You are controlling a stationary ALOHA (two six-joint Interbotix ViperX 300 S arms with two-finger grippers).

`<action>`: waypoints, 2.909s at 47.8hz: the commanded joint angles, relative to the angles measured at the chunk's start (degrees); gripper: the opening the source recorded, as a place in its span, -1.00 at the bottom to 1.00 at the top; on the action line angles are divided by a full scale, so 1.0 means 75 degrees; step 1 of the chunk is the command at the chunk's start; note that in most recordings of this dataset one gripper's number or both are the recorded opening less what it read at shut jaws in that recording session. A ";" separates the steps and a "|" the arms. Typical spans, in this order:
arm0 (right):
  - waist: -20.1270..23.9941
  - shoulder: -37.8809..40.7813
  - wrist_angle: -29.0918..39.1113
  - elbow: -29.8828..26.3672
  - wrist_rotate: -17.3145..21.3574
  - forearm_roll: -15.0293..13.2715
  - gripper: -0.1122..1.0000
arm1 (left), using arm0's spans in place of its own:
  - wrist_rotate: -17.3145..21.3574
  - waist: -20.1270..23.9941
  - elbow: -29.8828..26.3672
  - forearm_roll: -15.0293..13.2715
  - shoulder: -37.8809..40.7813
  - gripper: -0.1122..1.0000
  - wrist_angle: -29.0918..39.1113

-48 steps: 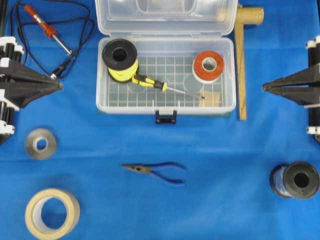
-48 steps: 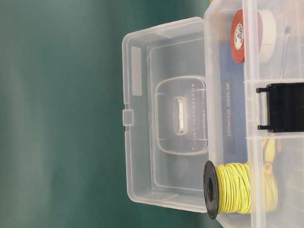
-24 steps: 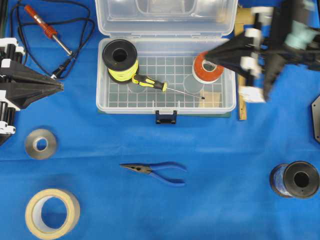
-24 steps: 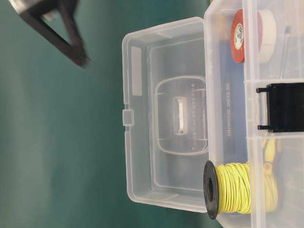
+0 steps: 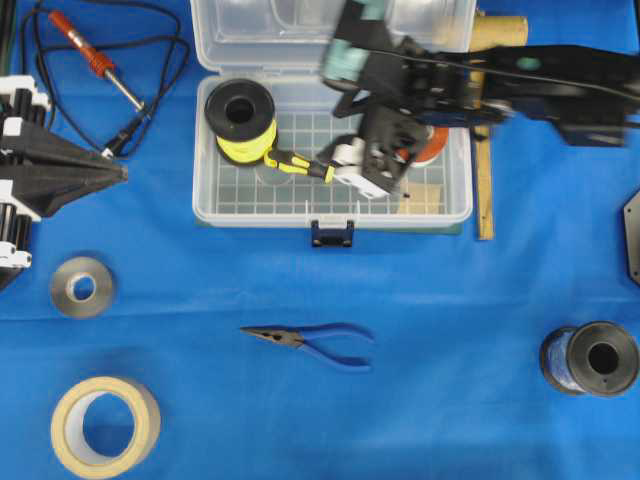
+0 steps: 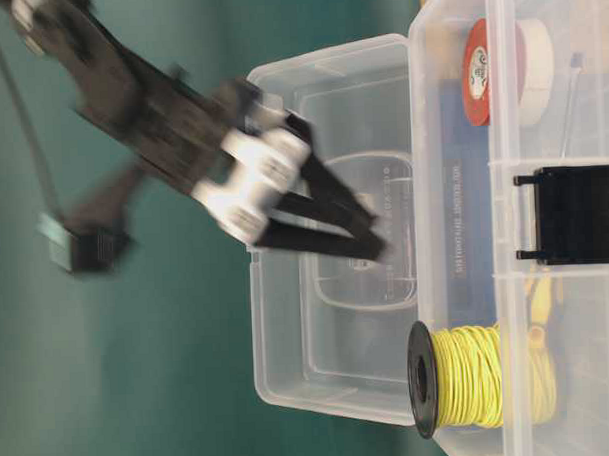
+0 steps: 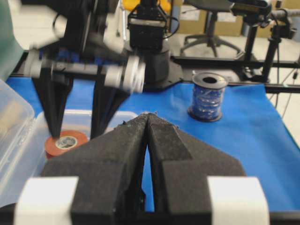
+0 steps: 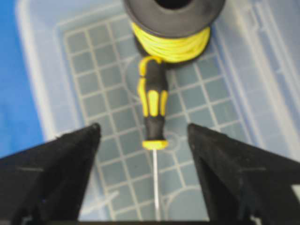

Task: Pick the screwdriver from the toolbox among several items.
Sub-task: 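Close the right gripper on the screwdriver's yellow-black handle, then lift the screwdriver out of the toolbox and carry it toward the front, then hold the screwdriver in the right gripper above the blue pliers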

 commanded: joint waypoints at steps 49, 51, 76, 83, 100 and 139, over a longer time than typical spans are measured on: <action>-0.0117 0.1383 0.0480 -0.0938 0.0457 -0.0023 -0.29 | -0.0012 -0.0012 -0.0129 -0.0012 0.0000 -0.80 0.0129; -0.0117 0.1172 0.0586 -0.0926 0.0457 -0.0023 -0.29 | -0.0012 0.0000 -0.0129 -0.0012 0.0000 -0.80 0.0129; 0.1160 -0.0551 0.1605 -0.0973 0.0984 -0.0035 -0.29 | -0.0012 0.0070 -0.0129 -0.0012 -0.0012 -0.80 0.0141; 0.1770 -0.0176 0.1336 -0.1160 0.1406 -0.0188 -0.29 | -0.0012 0.0070 -0.0129 -0.0012 -0.0012 -0.80 0.0129; 0.2660 0.1781 0.1195 -0.2215 0.2109 -0.0539 -0.29 | -0.0023 0.0070 -0.0117 -0.0012 0.0012 -0.80 0.0129; 0.2813 0.2531 0.1688 -0.2484 0.2496 -0.0539 0.30 | -0.0023 0.0070 -0.0129 -0.0012 -0.0129 -0.80 0.0328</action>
